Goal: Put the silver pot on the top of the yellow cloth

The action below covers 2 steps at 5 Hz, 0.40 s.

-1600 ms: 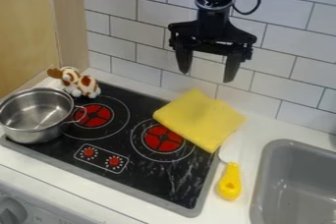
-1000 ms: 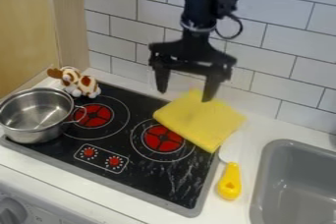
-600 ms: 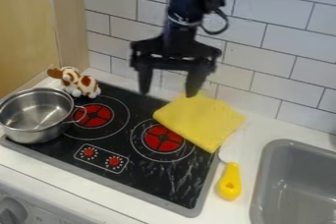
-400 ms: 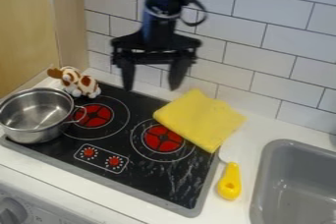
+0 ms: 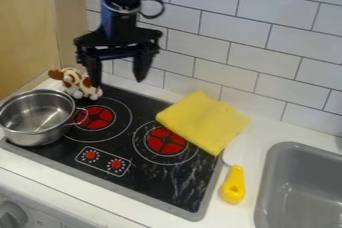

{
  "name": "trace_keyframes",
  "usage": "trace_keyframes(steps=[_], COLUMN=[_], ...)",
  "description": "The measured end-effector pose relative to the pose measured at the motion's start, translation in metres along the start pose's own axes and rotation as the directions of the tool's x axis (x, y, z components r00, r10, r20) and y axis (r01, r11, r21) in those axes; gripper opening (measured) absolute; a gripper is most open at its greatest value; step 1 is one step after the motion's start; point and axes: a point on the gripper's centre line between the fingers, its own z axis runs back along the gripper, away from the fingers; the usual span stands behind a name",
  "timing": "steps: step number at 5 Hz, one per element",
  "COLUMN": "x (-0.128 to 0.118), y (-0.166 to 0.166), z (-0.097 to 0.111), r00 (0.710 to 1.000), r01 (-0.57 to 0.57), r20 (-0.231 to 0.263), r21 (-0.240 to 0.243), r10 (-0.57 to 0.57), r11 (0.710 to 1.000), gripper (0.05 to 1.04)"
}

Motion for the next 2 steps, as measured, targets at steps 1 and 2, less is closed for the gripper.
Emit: trace_keyframes(steps=[1,2], x=[0.008,0.014], y=[0.009,0.018], z=[-0.011,-0.023], r00=[0.999,0.997], r01=[-0.041,-0.073], r20=[-0.004,-0.008], r21=[0.017,0.036], r10=[0.041,0.073], r11=[0.999,0.997], gripper=[0.998,0.998])
